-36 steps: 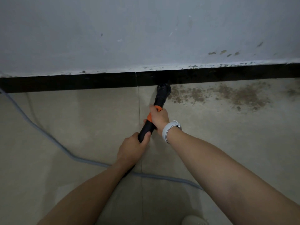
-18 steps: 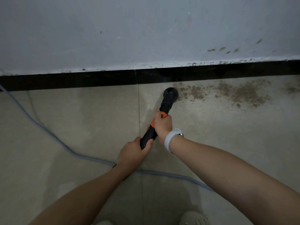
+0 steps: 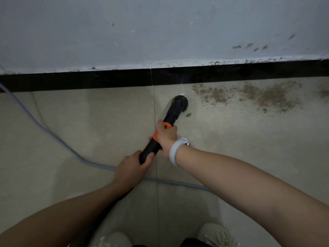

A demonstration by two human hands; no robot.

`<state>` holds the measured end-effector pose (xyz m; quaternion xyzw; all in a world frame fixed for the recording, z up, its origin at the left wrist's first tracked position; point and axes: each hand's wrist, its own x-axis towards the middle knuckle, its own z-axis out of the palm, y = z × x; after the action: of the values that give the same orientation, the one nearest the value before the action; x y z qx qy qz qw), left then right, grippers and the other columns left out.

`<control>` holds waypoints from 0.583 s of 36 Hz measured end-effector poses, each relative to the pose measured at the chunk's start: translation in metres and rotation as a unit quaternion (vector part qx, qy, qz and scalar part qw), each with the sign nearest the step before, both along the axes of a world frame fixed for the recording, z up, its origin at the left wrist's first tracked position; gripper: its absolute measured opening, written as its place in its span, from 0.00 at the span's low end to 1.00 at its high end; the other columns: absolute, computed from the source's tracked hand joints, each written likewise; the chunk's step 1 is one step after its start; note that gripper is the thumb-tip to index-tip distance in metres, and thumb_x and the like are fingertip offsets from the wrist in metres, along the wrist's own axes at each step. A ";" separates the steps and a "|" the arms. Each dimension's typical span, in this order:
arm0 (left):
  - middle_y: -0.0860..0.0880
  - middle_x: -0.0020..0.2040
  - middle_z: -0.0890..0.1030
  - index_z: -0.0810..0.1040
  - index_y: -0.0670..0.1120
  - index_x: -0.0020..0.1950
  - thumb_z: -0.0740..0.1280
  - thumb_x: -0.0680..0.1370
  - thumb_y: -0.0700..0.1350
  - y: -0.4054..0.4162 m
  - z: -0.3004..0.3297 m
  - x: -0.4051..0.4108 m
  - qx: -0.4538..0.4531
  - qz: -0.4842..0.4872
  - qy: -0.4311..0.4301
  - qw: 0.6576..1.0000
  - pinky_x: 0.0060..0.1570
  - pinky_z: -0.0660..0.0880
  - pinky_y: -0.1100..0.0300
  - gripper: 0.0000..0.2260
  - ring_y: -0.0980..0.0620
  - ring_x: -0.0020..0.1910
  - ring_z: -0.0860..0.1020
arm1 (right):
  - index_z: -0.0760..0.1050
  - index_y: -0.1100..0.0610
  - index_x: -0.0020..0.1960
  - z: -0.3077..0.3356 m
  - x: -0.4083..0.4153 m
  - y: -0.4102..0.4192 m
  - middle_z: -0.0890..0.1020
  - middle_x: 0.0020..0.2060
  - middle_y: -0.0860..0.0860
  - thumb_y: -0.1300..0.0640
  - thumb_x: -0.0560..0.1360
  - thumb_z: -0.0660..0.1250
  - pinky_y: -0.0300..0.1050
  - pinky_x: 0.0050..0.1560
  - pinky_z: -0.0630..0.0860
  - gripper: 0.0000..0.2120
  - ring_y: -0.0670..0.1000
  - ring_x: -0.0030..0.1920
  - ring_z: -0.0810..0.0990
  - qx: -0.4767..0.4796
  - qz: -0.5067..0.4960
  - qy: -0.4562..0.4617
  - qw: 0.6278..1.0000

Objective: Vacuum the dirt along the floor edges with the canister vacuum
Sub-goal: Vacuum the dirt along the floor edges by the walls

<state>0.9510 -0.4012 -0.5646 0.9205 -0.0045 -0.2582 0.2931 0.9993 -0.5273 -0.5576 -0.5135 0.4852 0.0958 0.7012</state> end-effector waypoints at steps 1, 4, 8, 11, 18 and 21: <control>0.44 0.34 0.79 0.72 0.46 0.38 0.61 0.77 0.59 -0.002 0.001 0.002 -0.001 0.007 -0.003 1.000 0.36 0.74 0.52 0.18 0.44 0.34 0.79 | 0.61 0.59 0.58 0.002 0.005 -0.001 0.72 0.35 0.54 0.51 0.81 0.61 0.50 0.34 0.79 0.14 0.53 0.27 0.75 0.003 0.005 -0.004 1.000; 0.45 0.33 0.80 0.74 0.44 0.39 0.60 0.77 0.59 -0.007 0.005 0.005 -0.012 0.018 -0.006 1.000 0.37 0.77 0.49 0.19 0.46 0.32 0.79 | 0.63 0.59 0.59 0.003 0.011 -0.002 0.72 0.35 0.54 0.51 0.80 0.62 0.51 0.37 0.80 0.15 0.53 0.27 0.76 0.008 0.002 -0.013 1.000; 0.44 0.32 0.80 0.73 0.44 0.38 0.61 0.77 0.59 -0.003 0.005 0.003 -0.029 0.008 0.001 1.000 0.38 0.78 0.47 0.19 0.45 0.32 0.79 | 0.64 0.59 0.60 0.000 0.004 0.001 0.74 0.33 0.53 0.49 0.80 0.61 0.58 0.46 0.82 0.16 0.53 0.29 0.76 -0.006 -0.012 -0.015 1.000; 0.43 0.31 0.80 0.73 0.43 0.37 0.63 0.78 0.56 0.002 0.007 0.001 -0.037 -0.004 -0.001 0.999 0.37 0.76 0.46 0.18 0.44 0.31 0.79 | 0.63 0.58 0.58 0.001 -0.004 0.004 0.74 0.30 0.52 0.47 0.80 0.60 0.59 0.47 0.82 0.16 0.55 0.32 0.78 -0.030 -0.010 -0.015 0.999; 0.42 0.30 0.78 0.72 0.42 0.37 0.62 0.76 0.58 0.018 0.012 -0.010 -0.041 -0.039 0.012 0.998 0.34 0.75 0.45 0.20 0.43 0.29 0.78 | 0.62 0.57 0.58 0.003 -0.023 0.013 0.75 0.34 0.53 0.47 0.81 0.60 0.56 0.45 0.82 0.16 0.56 0.35 0.80 -0.031 -0.025 -0.001 0.999; 0.43 0.30 0.79 0.73 0.43 0.37 0.58 0.70 0.67 0.024 0.013 -0.017 -0.045 -0.050 0.025 0.997 0.33 0.74 0.46 0.26 0.46 0.28 0.78 | 0.61 0.58 0.59 0.000 -0.034 0.018 0.75 0.34 0.53 0.46 0.80 0.60 0.57 0.46 0.82 0.17 0.56 0.35 0.80 -0.035 -0.027 0.013 0.999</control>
<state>0.9336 -0.3770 -0.5521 0.8982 -0.0545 -0.2953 0.3211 0.9657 -0.5095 -0.5578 -0.5234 0.5107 0.0663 0.6788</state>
